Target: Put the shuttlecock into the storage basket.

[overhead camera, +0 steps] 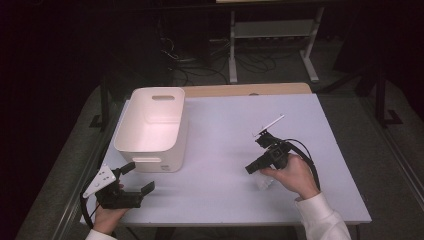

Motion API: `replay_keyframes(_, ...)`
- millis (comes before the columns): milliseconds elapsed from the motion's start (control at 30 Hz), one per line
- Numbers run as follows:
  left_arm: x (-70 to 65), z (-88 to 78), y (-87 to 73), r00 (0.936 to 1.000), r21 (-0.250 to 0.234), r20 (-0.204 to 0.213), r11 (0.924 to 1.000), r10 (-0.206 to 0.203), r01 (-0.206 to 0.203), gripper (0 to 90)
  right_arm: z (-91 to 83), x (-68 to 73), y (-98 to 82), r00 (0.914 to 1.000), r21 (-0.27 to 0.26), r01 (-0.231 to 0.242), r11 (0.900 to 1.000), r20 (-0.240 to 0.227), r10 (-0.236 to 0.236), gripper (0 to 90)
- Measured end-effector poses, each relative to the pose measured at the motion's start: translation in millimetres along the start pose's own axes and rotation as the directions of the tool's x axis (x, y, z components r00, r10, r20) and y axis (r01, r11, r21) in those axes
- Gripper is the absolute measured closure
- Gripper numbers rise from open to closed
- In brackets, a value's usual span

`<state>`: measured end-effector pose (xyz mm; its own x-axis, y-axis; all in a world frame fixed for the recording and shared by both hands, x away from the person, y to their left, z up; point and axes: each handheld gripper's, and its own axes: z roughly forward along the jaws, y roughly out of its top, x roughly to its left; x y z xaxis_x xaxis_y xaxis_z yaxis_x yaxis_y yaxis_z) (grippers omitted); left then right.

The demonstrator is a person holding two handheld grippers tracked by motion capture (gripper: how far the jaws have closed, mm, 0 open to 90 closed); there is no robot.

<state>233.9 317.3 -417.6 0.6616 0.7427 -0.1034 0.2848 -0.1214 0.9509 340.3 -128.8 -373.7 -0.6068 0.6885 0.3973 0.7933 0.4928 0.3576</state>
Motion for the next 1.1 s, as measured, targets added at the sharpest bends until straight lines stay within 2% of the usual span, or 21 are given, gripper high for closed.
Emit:
replay_keyframes(233,0.0,-0.1,0.0,1.0000,0.001,0.000,1.0000,-0.001,0.001,0.0,-3.6,6.3,7.8,0.9998,-0.014,0.017,1.000,-0.011,-0.017,63.9)
replay_keyframes(667,-0.2,0.1,0.4,1.0000,-0.005,0.000,1.0000,-0.006,0.006,0.0,-8.8,19.9,25.3,0.9979,-0.027,0.065,0.998,0.003,-0.065,63.9)
replay_keyframes(1100,0.1,0.0,0.4,1.0000,-0.003,0.003,1.0000,-0.002,0.002,0.0,-10.6,31.1,40.2,0.9962,-0.025,0.087,0.996,0.011,-0.087,63.9)
